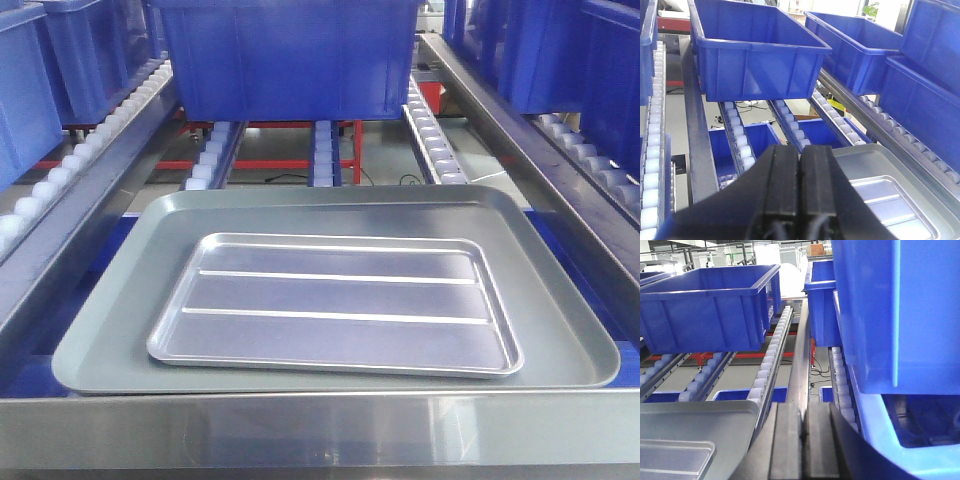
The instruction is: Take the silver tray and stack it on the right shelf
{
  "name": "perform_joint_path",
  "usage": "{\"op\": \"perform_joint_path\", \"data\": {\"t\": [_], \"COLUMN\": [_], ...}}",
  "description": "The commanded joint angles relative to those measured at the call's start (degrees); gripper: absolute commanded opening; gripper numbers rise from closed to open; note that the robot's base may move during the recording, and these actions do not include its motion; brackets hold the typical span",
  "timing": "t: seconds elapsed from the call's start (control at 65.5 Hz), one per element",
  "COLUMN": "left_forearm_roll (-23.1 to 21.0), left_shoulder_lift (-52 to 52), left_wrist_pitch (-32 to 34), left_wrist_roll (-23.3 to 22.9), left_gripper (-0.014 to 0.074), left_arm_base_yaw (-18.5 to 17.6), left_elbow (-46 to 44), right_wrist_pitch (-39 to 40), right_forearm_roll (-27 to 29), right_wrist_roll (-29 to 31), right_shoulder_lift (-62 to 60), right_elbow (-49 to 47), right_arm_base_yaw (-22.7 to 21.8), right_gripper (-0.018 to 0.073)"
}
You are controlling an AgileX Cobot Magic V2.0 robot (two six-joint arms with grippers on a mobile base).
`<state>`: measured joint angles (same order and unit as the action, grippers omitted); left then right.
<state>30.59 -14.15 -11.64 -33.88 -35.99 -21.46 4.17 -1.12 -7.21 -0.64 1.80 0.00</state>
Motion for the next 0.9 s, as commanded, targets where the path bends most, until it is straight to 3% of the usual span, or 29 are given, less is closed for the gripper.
{"op": "perform_joint_path", "data": {"t": [0.0,0.122,0.168,0.198,0.244,0.305,0.366,0.519,0.611,0.717,0.839,0.885], "left_forearm_roll": [0.8,0.5,-2.3,-7.1,-16.3,-23.6,-28.9,-31.1,-31.7,-32.1,-32.1,-32.0], "left_shoulder_lift": [-0.6,-0.6,0.3,1.2,2.7,5.3,8.2,15.7,15.3,15.6,15.6,15.6], "left_wrist_pitch": [4.3,4.7,4.5,4.1,4.6,7.0,9.4,9.8,12.7,14.1,19.1,17.4], "left_wrist_roll": [-0.2,-0.2,1.4,5.3,15.6,29.0,35.4,35.7,35.7,35.7,35.7,35.7], "left_gripper": [-0.0095,-0.0095,-0.0095,-0.0095,-0.0095,-0.0096,-0.0096,-0.0096,-0.0096,-0.0095,-0.0095,-0.0095], "left_arm_base_yaw": [-0.2,-0.2,0.3,1.0,2.6,5.9,10.4,24.8,30.6,33.1,33.2,33.2], "left_elbow": [-1.5,-0.4,0.2,0.8,2.4,5.0,7.9,13.8,17.0,20.2,24.8,24.7], "right_wrist_pitch": [5.0,5.0,5.0,5.0,5.0,5.0,5.0,5.0,5.0,5.0,5.0,5.0], "right_forearm_roll": [-0.1,-0.1,-0.1,-0.1,-0.1,-0.1,-0.1,-0.1,-0.1,-0.1,-0.1,-0.1], "right_wrist_roll": [0.0,0.0,0.0,0.0,0.0,0.0,0.0,0.0,0.0,0.0,0.0,0.0], "right_shoulder_lift": [-1.0,-1.0,-1.0,-1.0,-1.0,-1.0,-1.0,-1.0,-1.0,-1.0,-1.0,-1.0], "right_elbow": [-0.1,-0.1,-0.1,-0.1,-0.1,-0.1,-0.1,-0.1,-0.1,-0.1,-0.1,-0.1], "right_arm_base_yaw": [-0.3,-0.3,-0.3,-0.3,-0.3,-0.3,-0.3,-0.3,-0.3,-0.3,-0.3,-0.3], "right_gripper": [0.0050,0.0050,0.0050,0.0050,0.0050,0.0050,0.0050,0.0050,0.0050,0.0050,0.0050,0.0050]}}
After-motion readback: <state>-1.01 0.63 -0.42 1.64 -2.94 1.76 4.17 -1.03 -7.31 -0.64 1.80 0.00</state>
